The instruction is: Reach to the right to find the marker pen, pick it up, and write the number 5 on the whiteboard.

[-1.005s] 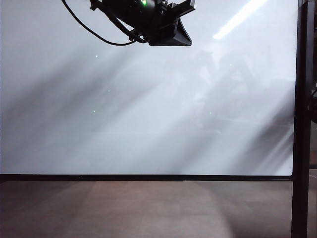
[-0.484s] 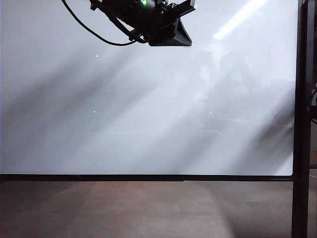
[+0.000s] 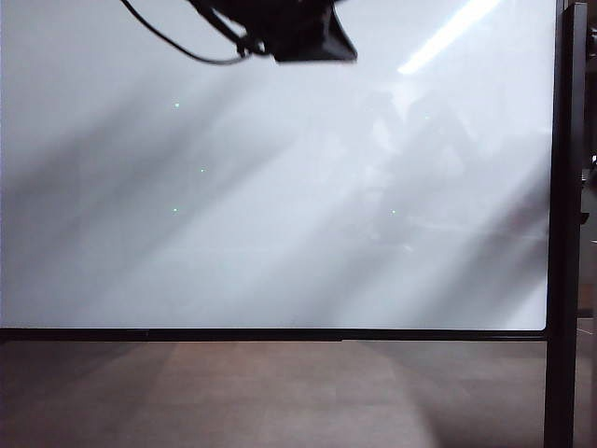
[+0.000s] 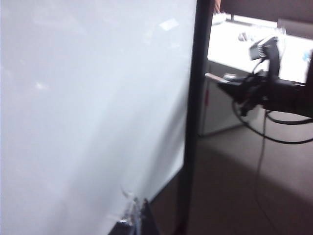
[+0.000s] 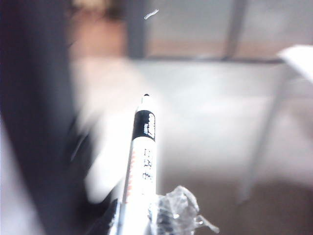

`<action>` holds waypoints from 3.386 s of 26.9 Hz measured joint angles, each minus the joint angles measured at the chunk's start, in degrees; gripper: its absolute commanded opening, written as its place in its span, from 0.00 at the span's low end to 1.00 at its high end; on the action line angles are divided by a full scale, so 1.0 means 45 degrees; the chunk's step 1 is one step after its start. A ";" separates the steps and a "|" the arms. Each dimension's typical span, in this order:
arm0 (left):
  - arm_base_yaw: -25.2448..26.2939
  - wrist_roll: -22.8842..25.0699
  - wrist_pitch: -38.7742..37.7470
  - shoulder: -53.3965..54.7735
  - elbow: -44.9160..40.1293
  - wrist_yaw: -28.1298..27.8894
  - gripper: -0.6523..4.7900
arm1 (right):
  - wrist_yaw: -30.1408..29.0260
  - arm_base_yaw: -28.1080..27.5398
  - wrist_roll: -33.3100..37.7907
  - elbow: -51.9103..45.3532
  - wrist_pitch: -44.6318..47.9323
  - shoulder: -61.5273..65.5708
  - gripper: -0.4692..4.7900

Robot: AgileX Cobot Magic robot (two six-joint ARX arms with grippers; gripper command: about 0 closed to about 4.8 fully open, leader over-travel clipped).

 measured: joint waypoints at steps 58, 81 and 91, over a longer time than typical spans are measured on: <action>0.0282 0.0865 -0.4269 -0.3220 0.0233 -0.4138 0.11 | 0.4595 0.8990 -0.1297 0.1831 -1.0108 -0.5799 0.08; 0.0277 0.0865 -0.4265 -0.3215 0.0233 -0.4138 0.11 | 0.5047 0.8874 -0.1384 0.1826 -0.9967 -0.5673 0.08; 0.0277 0.0865 -0.4265 -0.3215 0.0233 -0.4138 0.11 | 0.5644 0.8680 -0.1481 0.1817 -1.0219 -0.5984 0.08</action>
